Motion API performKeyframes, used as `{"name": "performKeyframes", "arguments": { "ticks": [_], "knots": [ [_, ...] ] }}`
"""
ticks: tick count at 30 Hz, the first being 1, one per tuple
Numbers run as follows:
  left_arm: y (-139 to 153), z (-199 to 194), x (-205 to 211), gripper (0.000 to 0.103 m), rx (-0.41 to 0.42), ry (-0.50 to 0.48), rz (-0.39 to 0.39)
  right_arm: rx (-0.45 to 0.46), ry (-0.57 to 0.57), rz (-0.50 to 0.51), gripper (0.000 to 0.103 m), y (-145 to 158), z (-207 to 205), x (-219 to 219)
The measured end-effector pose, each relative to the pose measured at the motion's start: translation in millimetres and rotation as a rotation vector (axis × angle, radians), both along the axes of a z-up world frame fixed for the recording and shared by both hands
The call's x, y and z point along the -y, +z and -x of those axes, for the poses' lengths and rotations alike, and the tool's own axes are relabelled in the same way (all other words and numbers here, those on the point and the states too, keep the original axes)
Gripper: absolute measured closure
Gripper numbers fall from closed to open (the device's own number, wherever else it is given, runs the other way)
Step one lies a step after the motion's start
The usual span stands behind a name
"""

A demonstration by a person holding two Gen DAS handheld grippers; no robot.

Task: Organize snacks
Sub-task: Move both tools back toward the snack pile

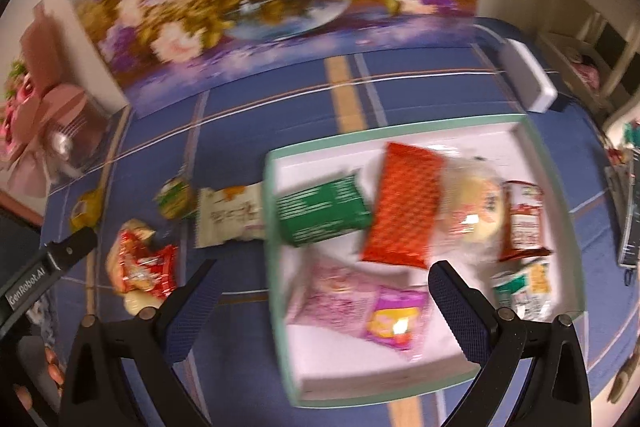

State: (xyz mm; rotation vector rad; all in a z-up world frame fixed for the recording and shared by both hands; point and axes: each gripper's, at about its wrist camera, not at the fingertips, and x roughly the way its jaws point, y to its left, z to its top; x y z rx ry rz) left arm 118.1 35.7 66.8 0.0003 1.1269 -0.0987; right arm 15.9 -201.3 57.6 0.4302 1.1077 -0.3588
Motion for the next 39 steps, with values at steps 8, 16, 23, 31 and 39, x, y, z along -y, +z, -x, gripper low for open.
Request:
{"name": "performKeyframes", "arguments": {
  "ticks": [8,16,23,31,39],
  "knots": [
    [-13,-18,-62,0.004,-0.022,0.143,0.005,-0.009,0.103,-0.015,0.000,-13,-31,-43],
    [-17,-42,-90,0.004,-0.048,0.215,0.015,-0.016,0.164,-0.092,0.000,-30,-63,-65],
    [-7,-22,-103,0.004,0.002,0.248,0.056,0.048,0.194,-0.194,0.000,-28,-62,-87],
    [-30,-17,-86,0.004,-0.076,0.181,0.045,0.017,0.206,-0.223,0.000,-48,-70,-104],
    [-65,-28,-88,0.004,-0.155,0.239,0.060,-0.016,0.205,-0.266,0.000,-75,-82,-112]
  ]
}}
